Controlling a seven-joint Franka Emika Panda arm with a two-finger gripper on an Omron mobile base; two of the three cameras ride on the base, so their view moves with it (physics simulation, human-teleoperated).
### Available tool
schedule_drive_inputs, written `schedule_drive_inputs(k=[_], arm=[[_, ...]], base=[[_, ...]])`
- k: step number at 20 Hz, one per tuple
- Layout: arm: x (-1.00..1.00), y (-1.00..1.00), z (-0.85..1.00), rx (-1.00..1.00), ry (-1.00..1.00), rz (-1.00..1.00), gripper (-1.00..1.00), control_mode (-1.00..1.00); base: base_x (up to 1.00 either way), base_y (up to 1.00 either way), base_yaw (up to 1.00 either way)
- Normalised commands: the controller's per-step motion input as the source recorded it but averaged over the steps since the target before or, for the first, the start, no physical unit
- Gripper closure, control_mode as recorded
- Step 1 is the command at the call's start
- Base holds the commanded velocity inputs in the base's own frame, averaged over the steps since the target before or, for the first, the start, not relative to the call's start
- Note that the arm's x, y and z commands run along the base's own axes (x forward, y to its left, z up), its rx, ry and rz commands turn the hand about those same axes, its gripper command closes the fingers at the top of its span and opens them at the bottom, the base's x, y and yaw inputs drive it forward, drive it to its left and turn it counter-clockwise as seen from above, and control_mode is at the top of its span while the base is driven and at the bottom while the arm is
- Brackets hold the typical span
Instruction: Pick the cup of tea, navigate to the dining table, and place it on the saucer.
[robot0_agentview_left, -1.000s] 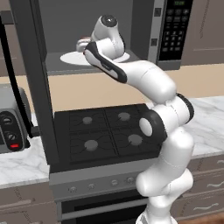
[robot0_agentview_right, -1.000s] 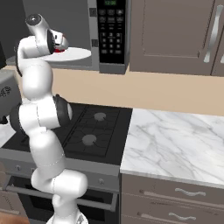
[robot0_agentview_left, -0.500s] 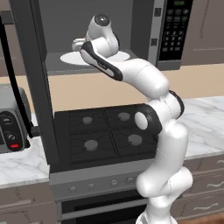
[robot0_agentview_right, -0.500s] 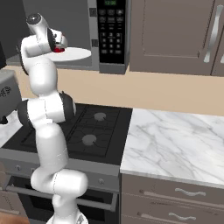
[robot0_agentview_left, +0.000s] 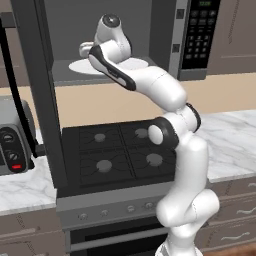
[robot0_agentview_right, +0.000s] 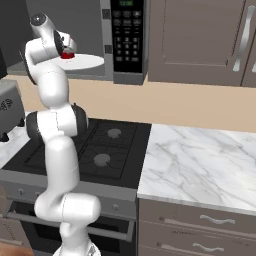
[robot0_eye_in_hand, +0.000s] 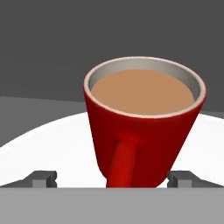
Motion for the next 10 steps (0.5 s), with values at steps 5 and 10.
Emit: schedule_drive_inputs(k=[5,10], arm=[[0.00,0.00,0.00,0.00,0.00,0.00,-1.00,-1.00],[-0.02,0.00,-0.07,0.00,-0.02,0.00,-1.00,-1.00]], base=[[0.00,0.00,0.00],[0.00,0.00,0.00]])
